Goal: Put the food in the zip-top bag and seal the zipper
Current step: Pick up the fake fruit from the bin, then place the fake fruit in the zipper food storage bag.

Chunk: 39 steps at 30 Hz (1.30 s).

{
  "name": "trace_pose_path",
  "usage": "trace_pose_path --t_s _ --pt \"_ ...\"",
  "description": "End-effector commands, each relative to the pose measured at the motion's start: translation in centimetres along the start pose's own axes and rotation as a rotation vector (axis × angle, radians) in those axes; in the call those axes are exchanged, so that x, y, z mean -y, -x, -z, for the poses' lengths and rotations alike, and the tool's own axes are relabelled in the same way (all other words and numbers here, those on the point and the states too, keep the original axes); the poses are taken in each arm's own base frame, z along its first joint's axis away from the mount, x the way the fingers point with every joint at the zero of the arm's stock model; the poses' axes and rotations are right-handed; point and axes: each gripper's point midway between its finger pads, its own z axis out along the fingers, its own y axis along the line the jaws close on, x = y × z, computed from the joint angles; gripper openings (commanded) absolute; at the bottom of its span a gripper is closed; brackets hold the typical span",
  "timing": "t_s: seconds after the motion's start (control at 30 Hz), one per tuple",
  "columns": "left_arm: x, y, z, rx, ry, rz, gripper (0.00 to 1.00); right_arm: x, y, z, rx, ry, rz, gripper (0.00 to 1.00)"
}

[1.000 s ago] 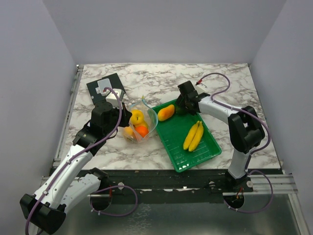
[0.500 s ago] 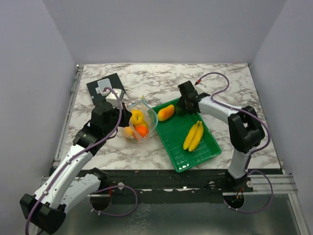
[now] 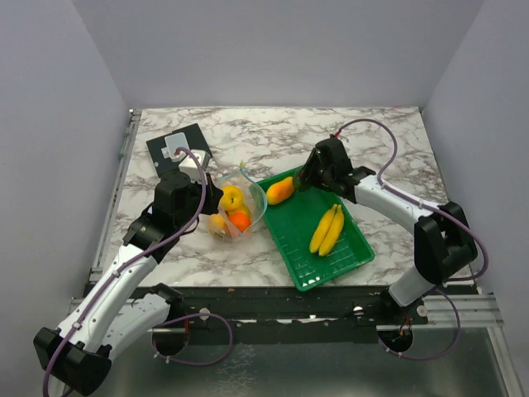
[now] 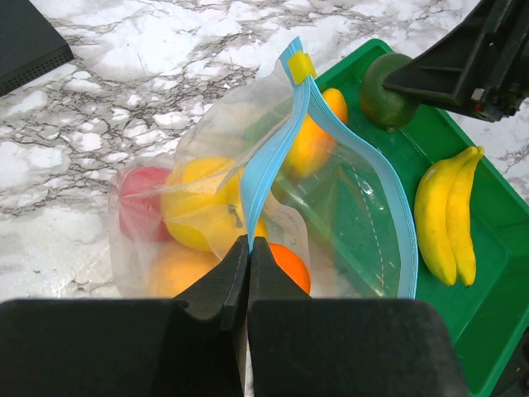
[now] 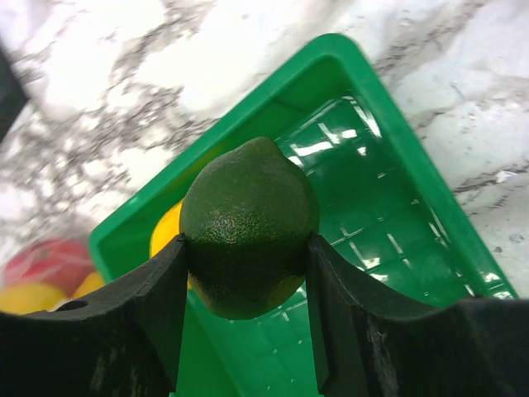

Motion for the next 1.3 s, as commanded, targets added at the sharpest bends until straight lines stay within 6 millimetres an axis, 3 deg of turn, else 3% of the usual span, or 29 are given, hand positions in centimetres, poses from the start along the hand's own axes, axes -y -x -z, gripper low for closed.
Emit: trace_pose_path --t_s 0.0,0.3,0.53,0.7,1.03,1.27 --pt "0.0 -0.2 0.0 0.002 -0.001 -0.011 0.00 -3.4 1.4 3.1 0.026 0.226 0.087 0.16" --pt "0.0 -0.2 0.1 0.002 -0.002 -0.011 0.00 -8.0 1.1 9.5 0.036 0.547 0.238 0.15" --pt "0.0 -0.2 0.1 0.002 -0.003 -0.011 0.00 -11.0 1.7 14.6 0.112 0.716 0.339 0.15" --pt "0.0 -0.1 0.1 0.003 -0.002 -0.011 0.00 -13.2 1.1 17.8 0.130 0.830 0.416 0.16" --pt "0.0 -0.1 0.1 0.003 -0.005 -0.010 0.00 -16.9 -1.2 20.1 0.115 0.932 0.525 0.16" --pt "0.0 -0.2 0.0 -0.002 -0.005 -0.011 0.00 -19.0 -3.3 19.5 0.075 0.947 0.582 0.16"
